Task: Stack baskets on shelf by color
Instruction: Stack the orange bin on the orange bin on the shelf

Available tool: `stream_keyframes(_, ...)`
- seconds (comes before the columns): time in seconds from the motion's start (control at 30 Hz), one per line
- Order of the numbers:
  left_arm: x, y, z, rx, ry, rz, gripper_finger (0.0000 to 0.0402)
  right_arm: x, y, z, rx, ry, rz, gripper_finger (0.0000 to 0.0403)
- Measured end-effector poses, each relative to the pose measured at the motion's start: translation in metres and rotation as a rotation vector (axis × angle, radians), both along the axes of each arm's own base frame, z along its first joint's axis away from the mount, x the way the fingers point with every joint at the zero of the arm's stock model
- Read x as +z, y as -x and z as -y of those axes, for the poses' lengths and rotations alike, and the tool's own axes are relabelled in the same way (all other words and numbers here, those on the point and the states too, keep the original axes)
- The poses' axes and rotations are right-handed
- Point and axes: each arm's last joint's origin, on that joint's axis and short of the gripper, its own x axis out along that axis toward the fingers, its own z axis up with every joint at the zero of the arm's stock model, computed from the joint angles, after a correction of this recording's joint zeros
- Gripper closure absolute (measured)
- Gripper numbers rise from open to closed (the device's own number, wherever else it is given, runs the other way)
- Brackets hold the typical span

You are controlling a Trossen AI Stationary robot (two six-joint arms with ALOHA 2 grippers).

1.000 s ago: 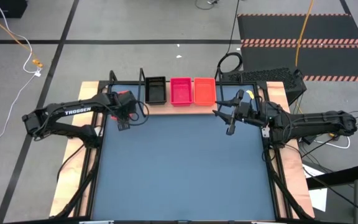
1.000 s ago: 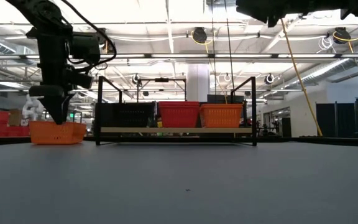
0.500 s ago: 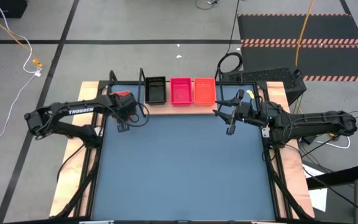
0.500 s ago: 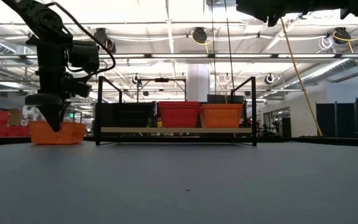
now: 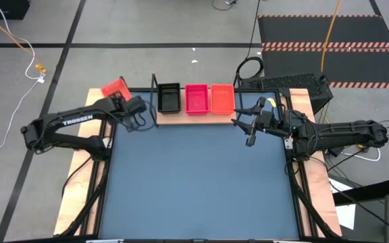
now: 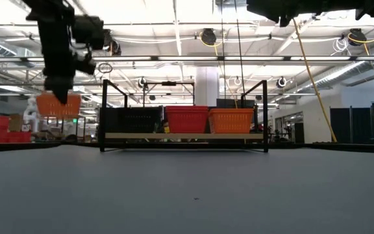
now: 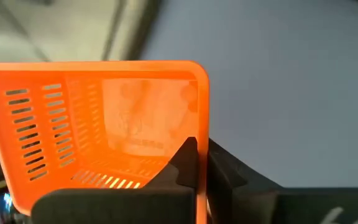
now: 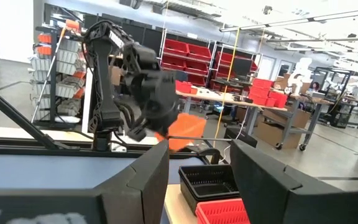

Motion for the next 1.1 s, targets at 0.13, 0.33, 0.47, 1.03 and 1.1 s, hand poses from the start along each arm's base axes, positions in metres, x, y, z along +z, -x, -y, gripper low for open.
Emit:
stream_keyframes(0.13, 0.035, -0.006, 0.003, 0.055, -0.103, 0.063, 0.039, 0.0, 0.0, 0.0, 0.001, -0.004, 0.001, 0.0238)
stream_keyframes(0.33, 0.09, -0.03, 0.013, -0.029, -0.238, 0.252, 0.0393, 0.0, 0.0, 0.0, 0.021, -0.054, 0.015, 0.0238)
stream_keyframes(0.47, 0.119, -0.054, 0.019, -0.135, -0.3, 0.364, 0.0395, 0.003, 0.0, -0.005, 0.134, -0.048, 0.04, 0.0238)
stream_keyframes(1.03, 0.072, -0.241, 0.003, -0.509, -0.415, 0.549, 0.0395, 0.011, 0.038, -0.028, 0.013, -0.078, 0.033, 0.0238)
stream_keyframes(1.1, 0.065, -0.26, 0.0, -0.54, -0.423, 0.578, 0.0395, 0.012, 0.04, -0.029, 0.023, -0.079, 0.032, 0.0238)
